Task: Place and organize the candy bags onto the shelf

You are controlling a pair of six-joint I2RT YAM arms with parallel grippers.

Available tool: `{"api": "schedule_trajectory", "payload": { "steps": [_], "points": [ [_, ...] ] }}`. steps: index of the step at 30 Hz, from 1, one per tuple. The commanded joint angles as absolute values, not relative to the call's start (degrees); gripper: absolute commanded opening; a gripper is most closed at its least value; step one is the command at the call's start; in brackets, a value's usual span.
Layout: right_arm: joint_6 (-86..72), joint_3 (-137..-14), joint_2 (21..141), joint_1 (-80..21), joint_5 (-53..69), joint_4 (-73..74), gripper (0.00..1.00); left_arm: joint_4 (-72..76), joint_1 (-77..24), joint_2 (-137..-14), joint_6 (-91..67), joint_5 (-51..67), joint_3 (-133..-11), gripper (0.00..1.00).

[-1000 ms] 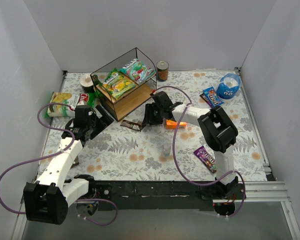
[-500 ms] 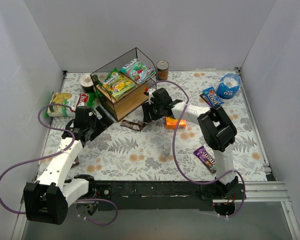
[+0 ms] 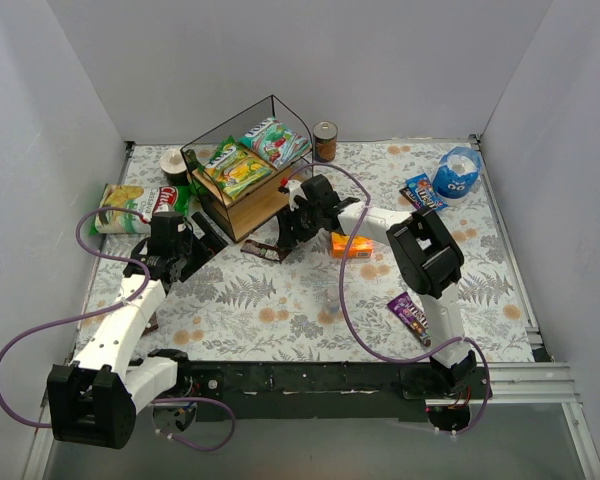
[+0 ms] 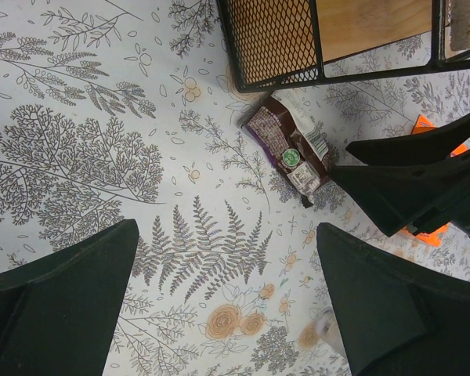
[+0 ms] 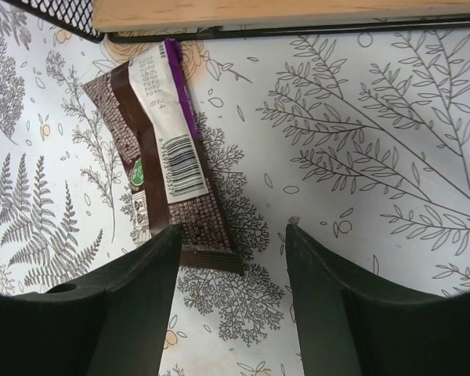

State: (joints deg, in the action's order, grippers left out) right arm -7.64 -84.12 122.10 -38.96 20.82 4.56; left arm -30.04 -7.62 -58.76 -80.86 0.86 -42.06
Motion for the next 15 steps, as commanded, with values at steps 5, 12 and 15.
{"api": "schedule_trajectory", "payload": {
  "steps": [5,12,15],
  "points": [
    [-2.47,-80.07,122.17,-39.55,22.42,8.52,0.64,-30.32,-7.73,-58.71,-80.42,0.79,-43.59,0.98],
    [-0.18,-78.05,122.34,-42.18,15.66,9.93,0.64,-30.32,-7.73,-58.71,-80.33,0.70,-43.68,0.98],
    [1.49,-77.43,123.22,-44.20,11.80,10.28,0.64,-30.41,-7.73,-58.71,-80.33,0.70,-43.68,0.98]
  ]
}}
